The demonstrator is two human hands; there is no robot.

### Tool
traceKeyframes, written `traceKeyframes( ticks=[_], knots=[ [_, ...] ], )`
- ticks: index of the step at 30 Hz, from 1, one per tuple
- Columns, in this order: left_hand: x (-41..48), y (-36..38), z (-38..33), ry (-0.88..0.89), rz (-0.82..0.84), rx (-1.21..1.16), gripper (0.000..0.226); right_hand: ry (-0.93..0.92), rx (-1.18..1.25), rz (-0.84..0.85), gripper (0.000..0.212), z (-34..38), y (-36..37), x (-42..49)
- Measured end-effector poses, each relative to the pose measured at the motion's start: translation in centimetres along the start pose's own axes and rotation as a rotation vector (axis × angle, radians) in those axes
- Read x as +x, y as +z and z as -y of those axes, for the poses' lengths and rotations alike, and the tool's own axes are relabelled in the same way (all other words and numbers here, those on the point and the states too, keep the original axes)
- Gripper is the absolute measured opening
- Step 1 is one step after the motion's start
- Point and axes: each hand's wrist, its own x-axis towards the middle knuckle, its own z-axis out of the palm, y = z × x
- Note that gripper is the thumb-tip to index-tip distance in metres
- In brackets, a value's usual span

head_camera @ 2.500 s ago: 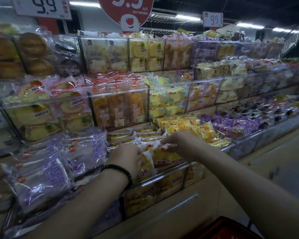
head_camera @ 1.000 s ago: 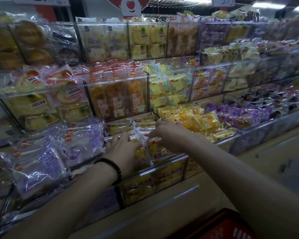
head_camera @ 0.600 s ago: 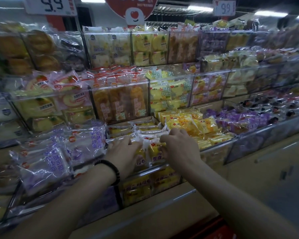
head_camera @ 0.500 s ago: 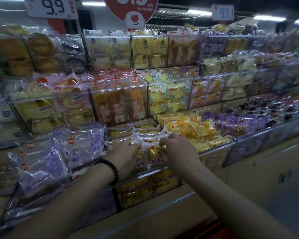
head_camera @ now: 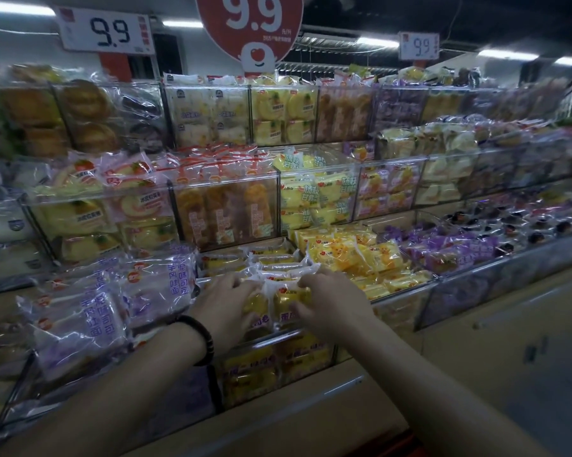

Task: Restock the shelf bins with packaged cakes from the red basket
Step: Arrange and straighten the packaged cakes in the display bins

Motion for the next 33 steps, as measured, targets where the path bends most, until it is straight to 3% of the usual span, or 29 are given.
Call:
traceKeyframes(
  ticks=[4, 8, 11, 16, 21, 25, 33],
  knots=[
    [1.5, -4.2, -0.5, 0.048, -0.001, 0.203, 0.052, 0.007, 0.108, -0.004, 0.044, -2.0, -2.9, 0.7],
    [5.9, -7.6, -2.1, 0.145, 0.040, -0.010, 0.039, 0.015, 0.059, -0.027, 0.030, -5.0, -6.1, 2.6],
    [10.3, -7.9, -4.1, 0.207, 0.034, -0.079, 0.033, 0.043, -0.020, -0.006, 0.034, -8.5, -8.3, 4.4],
    [17.0, -6.4, -9.2, 0.275, 0.075, -0.049, 0.045, 0.055, -0.168, 0.077, 0.044, -14.7, -9.8, 7.7],
    [22.2, -2.9, -13.4, 0.320, 0.077, 0.045, 0.067, -0.007, -0.139, 0.250, 0.067, -17.6, -8.3, 10.1],
    [23.9, -0.6, -13.1, 0.290, 0.087, 0.169, 0.084, -0.063, -0.125, 0.307, 0.067, -19.5, -7.2, 11.9],
    [22.8, 1.2, -12.0, 0.178, 0.175, 0.115, 0.065, -0.142, -0.151, 0.320, 0.052, -21.6, -6.1, 12.7]
  ],
)
